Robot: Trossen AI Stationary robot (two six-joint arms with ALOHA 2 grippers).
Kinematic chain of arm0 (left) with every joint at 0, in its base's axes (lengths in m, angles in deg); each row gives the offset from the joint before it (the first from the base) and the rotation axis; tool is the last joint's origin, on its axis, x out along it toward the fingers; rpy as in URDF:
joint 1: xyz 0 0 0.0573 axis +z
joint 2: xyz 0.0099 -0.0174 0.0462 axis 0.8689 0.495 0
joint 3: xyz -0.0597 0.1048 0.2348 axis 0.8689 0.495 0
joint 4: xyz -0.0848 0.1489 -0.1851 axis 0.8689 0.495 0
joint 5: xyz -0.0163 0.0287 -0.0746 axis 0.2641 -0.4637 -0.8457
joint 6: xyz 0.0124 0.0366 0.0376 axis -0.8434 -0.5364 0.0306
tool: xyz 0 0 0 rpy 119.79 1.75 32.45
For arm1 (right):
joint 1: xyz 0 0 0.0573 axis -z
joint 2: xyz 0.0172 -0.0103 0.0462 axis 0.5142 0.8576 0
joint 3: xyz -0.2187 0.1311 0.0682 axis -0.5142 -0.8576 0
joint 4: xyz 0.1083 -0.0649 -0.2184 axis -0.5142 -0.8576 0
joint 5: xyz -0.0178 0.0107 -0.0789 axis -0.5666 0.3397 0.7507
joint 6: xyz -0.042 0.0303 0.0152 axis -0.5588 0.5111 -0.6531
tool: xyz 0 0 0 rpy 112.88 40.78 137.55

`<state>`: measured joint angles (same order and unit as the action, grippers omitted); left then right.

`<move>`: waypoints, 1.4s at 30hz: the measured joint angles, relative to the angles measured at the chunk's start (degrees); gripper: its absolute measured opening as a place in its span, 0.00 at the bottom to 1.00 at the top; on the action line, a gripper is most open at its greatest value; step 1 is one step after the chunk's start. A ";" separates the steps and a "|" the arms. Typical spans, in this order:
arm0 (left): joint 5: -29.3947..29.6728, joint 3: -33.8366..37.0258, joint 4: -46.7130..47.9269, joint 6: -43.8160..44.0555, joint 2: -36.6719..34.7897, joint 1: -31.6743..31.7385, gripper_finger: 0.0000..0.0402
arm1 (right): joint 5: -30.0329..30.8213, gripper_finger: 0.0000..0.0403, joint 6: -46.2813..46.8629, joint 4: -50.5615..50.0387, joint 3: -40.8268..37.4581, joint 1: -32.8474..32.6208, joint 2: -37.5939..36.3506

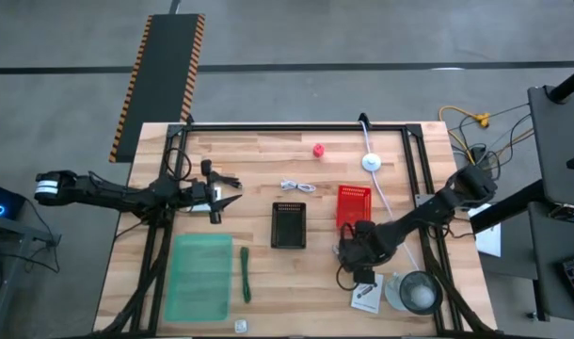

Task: Pick and place items into bin
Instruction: Put the bottom white charger cable into the green bin

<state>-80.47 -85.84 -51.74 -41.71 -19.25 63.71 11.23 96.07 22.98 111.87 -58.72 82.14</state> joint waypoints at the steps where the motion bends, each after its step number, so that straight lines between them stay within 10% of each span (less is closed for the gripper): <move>1: 0.00 0.00 0.11 0.00 -0.03 0.00 0.52 | 0.00 0.56 0.15 0.01 0.00 0.00 0.19; 12: 0.00 0.02 0.01 0.00 -0.09 0.00 0.52 | 0.44 0.52 1.87 -0.05 0.00 0.02 0.61; 30: 0.00 0.02 0.04 -0.02 -0.09 0.00 0.52 | 0.03 0.05 3.49 -0.05 0.00 0.02 0.44; 42: 0.02 0.02 0.04 -0.02 -0.09 0.00 0.52 | 0.46 0.04 9.66 0.58 0.07 0.56 -0.12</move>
<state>-80.45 -85.81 -51.71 -41.74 -19.33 63.71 11.69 105.73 23.56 111.94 -58.16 82.02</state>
